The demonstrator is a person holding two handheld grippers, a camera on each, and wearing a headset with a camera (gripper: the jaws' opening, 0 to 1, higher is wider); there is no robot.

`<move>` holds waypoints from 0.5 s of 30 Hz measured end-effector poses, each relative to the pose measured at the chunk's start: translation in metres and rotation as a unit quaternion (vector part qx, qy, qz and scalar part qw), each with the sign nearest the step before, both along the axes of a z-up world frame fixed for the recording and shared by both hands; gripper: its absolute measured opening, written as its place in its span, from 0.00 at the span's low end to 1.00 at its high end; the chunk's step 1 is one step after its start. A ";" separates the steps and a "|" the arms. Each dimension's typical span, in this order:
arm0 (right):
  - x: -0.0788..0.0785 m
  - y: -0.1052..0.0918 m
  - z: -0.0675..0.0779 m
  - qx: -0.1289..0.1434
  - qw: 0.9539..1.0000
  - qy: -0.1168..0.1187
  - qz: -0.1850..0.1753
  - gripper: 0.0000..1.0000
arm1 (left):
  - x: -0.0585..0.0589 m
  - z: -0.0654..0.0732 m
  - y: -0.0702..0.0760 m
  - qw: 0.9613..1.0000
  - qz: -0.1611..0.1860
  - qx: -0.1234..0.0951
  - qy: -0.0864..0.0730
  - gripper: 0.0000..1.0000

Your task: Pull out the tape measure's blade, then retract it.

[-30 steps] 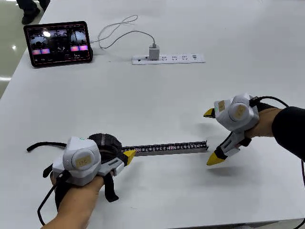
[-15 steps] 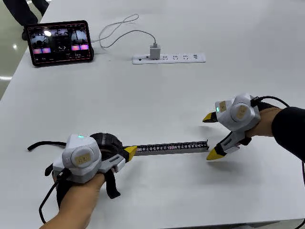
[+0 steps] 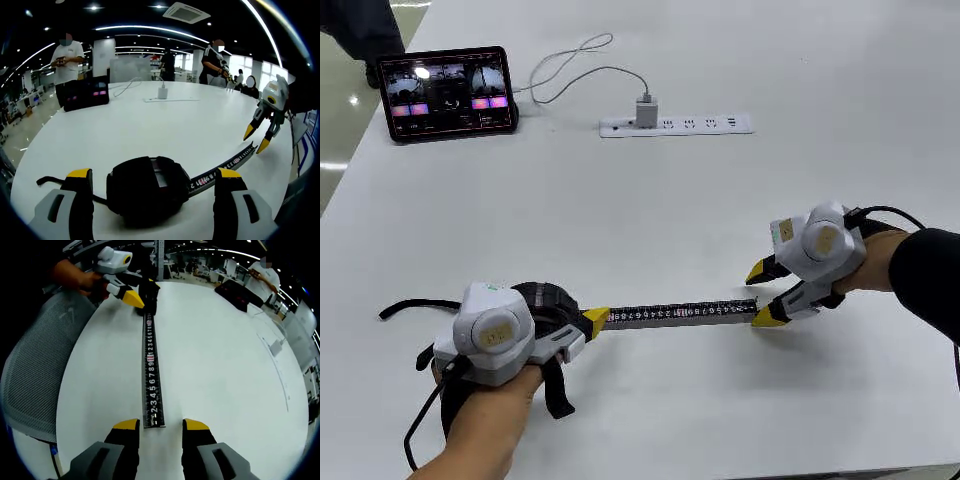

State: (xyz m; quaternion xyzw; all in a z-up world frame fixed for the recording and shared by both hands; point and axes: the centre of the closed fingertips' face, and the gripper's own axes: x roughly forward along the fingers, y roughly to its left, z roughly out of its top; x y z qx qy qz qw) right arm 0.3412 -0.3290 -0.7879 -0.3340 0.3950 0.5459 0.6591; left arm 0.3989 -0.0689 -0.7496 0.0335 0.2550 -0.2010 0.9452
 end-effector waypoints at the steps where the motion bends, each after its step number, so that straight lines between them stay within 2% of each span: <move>1: -0.001 0.001 0.000 0.000 1.000 0.001 0.005 0.28 | 0.000 0.000 0.000 1.000 0.000 0.000 0.000 0.99; 8: -0.004 0.002 0.000 -0.001 1.000 0.003 0.011 0.21 | 0.001 0.001 0.001 1.000 0.001 -0.001 -0.002 0.99; 15: -0.008 0.001 -0.003 -0.009 1.000 0.009 0.018 0.18 | 0.001 0.002 0.001 1.000 0.003 -0.003 -0.002 0.99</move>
